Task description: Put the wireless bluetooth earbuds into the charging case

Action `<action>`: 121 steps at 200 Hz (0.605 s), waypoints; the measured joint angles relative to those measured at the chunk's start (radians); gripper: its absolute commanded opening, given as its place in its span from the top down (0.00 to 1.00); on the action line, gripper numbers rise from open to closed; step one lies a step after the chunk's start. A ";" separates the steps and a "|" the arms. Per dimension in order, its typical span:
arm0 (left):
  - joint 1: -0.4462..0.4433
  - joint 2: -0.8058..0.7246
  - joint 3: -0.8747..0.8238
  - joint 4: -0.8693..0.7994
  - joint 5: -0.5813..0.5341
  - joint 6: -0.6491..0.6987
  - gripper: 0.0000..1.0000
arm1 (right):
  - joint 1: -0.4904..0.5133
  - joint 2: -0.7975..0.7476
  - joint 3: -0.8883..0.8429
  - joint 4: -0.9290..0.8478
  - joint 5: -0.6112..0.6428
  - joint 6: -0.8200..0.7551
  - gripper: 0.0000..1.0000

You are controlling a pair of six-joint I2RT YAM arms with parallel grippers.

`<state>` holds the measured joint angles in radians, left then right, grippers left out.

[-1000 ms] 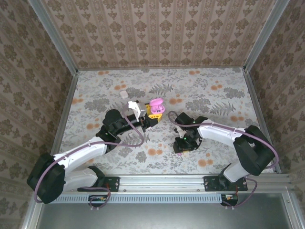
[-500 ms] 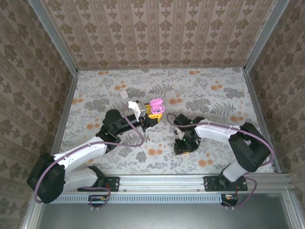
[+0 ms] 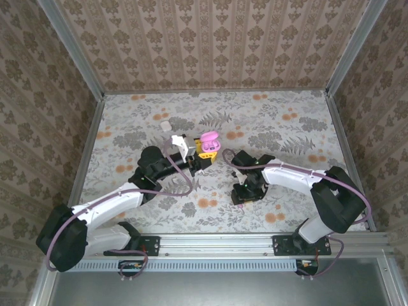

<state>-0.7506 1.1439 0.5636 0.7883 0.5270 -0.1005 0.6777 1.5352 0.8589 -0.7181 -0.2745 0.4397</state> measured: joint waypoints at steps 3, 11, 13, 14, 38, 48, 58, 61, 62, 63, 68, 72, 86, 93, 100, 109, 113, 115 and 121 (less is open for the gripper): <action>0.000 0.001 0.000 0.000 0.000 0.000 0.65 | 0.001 0.001 0.000 0.000 -0.001 0.000 0.59; 0.000 0.005 0.001 0.000 0.000 0.000 0.65 | 0.002 0.004 0.000 0.000 -0.002 0.000 0.60; 0.000 0.006 0.001 0.000 0.000 0.000 0.65 | 0.002 0.005 0.000 0.000 -0.002 0.000 0.60; 0.000 0.006 0.001 0.000 0.000 0.000 0.65 | 0.002 0.006 0.000 0.000 -0.002 0.000 0.60; 0.000 0.009 0.001 0.000 0.000 0.000 0.65 | 0.004 0.027 0.000 0.000 -0.002 0.000 0.60; 0.000 0.009 0.001 0.000 0.000 0.000 0.65 | 0.004 0.035 0.000 0.000 -0.002 0.000 0.60; 0.000 0.009 0.001 -0.001 0.000 0.000 0.65 | 0.004 0.042 0.000 0.000 -0.002 0.000 0.60; 0.000 0.009 0.001 -0.001 0.000 0.000 0.65 | 0.004 0.043 0.000 0.000 -0.002 0.000 0.60; 0.000 0.009 0.001 -0.001 0.000 0.000 0.65 | 0.004 0.044 0.000 0.000 -0.002 0.000 0.60; 0.000 0.009 0.001 -0.001 0.000 0.000 0.65 | 0.004 0.044 0.000 0.000 -0.002 0.000 0.60; 0.000 0.009 0.001 -0.001 0.000 0.000 0.65 | 0.004 0.045 0.000 0.000 -0.002 0.000 0.60; 0.000 0.009 0.001 -0.001 0.000 0.000 0.65 | 0.004 0.046 0.000 0.001 -0.002 -0.001 0.60; 0.000 0.009 0.001 -0.003 0.000 0.000 0.65 | 0.004 0.048 0.000 0.004 -0.002 -0.001 0.60; 0.000 0.009 0.001 -0.004 0.000 0.000 0.65 | 0.004 0.050 0.000 0.003 -0.002 -0.003 0.60; 0.000 0.009 0.001 -0.006 0.000 0.000 0.65 | 0.004 0.052 0.000 0.003 -0.002 -0.003 0.60; 0.000 0.009 0.001 -0.008 0.000 0.000 0.65 | 0.004 0.056 0.000 0.003 -0.001 -0.003 0.60; 0.000 0.009 0.001 -0.011 0.000 0.000 0.65 | 0.004 0.058 0.000 0.003 0.000 -0.004 0.60; 0.000 0.009 0.001 -0.012 0.000 0.000 0.65 | 0.004 0.058 0.000 0.003 0.001 -0.004 0.60; 0.000 0.009 0.001 -0.016 0.000 0.000 0.65 | 0.004 0.060 0.000 0.003 0.003 -0.004 0.60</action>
<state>-0.7506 1.1526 0.5644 0.7723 0.5266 -0.1005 0.6819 1.5955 0.8589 -0.7147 -0.2714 0.4358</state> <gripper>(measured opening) 0.377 0.401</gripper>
